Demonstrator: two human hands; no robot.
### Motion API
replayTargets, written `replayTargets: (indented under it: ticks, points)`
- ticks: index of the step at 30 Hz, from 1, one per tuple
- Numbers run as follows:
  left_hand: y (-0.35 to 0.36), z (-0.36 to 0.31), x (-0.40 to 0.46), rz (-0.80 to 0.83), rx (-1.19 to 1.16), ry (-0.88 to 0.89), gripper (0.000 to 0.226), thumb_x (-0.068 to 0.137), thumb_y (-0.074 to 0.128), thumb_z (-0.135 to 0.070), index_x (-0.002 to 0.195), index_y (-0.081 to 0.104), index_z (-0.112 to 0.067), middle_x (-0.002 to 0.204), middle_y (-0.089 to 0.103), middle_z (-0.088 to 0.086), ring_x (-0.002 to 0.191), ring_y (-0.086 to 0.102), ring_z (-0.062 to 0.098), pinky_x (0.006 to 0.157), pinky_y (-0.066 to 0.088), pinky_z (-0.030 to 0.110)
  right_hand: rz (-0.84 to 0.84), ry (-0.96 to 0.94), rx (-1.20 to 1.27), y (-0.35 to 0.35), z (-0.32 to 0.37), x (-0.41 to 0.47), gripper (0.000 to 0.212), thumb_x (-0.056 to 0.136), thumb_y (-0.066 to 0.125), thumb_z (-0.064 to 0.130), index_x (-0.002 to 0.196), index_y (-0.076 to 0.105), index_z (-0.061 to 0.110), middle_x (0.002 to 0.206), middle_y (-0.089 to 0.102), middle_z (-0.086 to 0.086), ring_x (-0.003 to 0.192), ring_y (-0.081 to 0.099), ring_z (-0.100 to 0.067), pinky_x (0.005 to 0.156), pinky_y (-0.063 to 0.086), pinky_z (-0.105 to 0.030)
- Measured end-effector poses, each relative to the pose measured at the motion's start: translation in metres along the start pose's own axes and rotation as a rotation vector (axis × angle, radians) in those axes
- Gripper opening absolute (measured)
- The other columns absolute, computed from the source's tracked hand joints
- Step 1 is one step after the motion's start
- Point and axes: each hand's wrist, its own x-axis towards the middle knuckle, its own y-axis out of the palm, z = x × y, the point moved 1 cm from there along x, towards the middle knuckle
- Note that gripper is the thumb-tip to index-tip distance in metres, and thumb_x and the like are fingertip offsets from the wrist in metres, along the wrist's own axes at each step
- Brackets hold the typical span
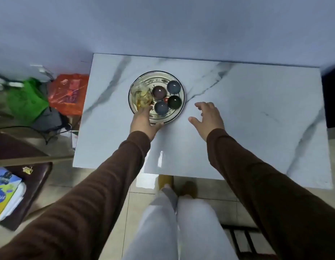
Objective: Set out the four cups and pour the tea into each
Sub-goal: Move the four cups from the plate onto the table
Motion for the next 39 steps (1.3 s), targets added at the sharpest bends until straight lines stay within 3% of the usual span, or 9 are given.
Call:
replayTargets:
  ticks: [6, 9, 15, 20, 26, 33, 39]
  points:
    - [0.048, 0.028, 0.045, 0.031, 0.045, -0.08, 0.074, 0.076, 0.075, -0.029, 0.14, 0.041, -0.009, 0.14, 0.046, 0.014, 0.13, 0.041, 0.031, 0.105, 0.033, 0.031, 0.047, -0.027, -0.075, 0.05, -0.021, 0.059, 0.056, 0.087, 0.068, 0.032, 0.136, 0.047, 0.014, 0.134, 0.049, -0.009, 0.123, 0.044, -0.028, 0.102, 0.04, -0.037]
    - [0.071, 0.043, 0.066, -0.015, 0.015, -0.109, 0.079, 0.073, 0.077, -0.026, 0.14, 0.039, -0.011, 0.139, 0.045, 0.014, 0.128, 0.042, 0.031, 0.102, 0.035, 0.03, 0.041, -0.071, -0.087, 0.076, -0.032, 0.088, 0.062, 0.083, 0.072, 0.033, 0.136, 0.046, 0.012, 0.134, 0.048, -0.01, 0.122, 0.043, -0.029, 0.102, 0.037, -0.035]
    - [0.107, 0.063, 0.093, -0.101, -0.078, -0.133, 0.088, 0.072, 0.078, -0.036, 0.144, 0.033, -0.012, 0.145, 0.038, 0.011, 0.135, 0.033, 0.027, 0.114, 0.029, 0.034, -0.053, -0.163, -0.057, 0.113, -0.042, 0.122, 0.074, 0.076, 0.079, 0.031, 0.137, 0.043, 0.011, 0.135, 0.047, -0.01, 0.123, 0.042, -0.027, 0.105, 0.038, -0.035]
    - [0.117, 0.072, 0.108, -0.176, -0.065, -0.083, 0.083, 0.07, 0.077, -0.041, 0.138, 0.038, -0.015, 0.139, 0.043, 0.008, 0.127, 0.036, 0.026, 0.106, 0.03, 0.031, -0.069, -0.188, -0.075, 0.129, -0.044, 0.138, 0.073, 0.076, 0.076, 0.039, 0.136, 0.045, 0.012, 0.13, 0.052, -0.009, 0.12, 0.044, -0.028, 0.102, 0.039, -0.035]
    - [0.118, 0.076, 0.113, -0.191, -0.014, -0.016, 0.072, 0.068, 0.078, -0.043, 0.127, 0.048, -0.016, 0.127, 0.052, 0.007, 0.117, 0.043, 0.025, 0.094, 0.03, 0.023, -0.092, -0.189, -0.062, 0.135, -0.046, 0.144, 0.071, 0.076, 0.076, 0.041, 0.135, 0.047, 0.013, 0.127, 0.055, -0.009, 0.12, 0.044, -0.028, 0.101, 0.038, -0.035]
    - [0.107, 0.059, 0.099, -0.206, -0.111, 0.006, 0.065, 0.064, 0.081, -0.036, 0.119, 0.054, -0.017, 0.119, 0.056, 0.005, 0.114, 0.047, 0.026, 0.096, 0.043, 0.041, -0.157, -0.101, 0.102, 0.115, -0.052, 0.125, 0.066, 0.074, 0.076, 0.044, 0.128, 0.052, 0.016, 0.123, 0.058, -0.004, 0.116, 0.047, -0.023, 0.095, 0.044, -0.036]
    - [0.124, 0.011, 0.072, -0.15, -0.107, 0.116, 0.063, 0.067, 0.08, -0.037, 0.121, 0.055, -0.018, 0.118, 0.058, 0.003, 0.111, 0.049, 0.024, 0.097, 0.042, 0.04, -0.252, -0.02, 0.147, 0.071, -0.09, 0.072, 0.063, 0.072, 0.077, 0.044, 0.123, 0.054, 0.017, 0.119, 0.059, -0.001, 0.11, 0.048, -0.021, 0.091, 0.042, -0.03]
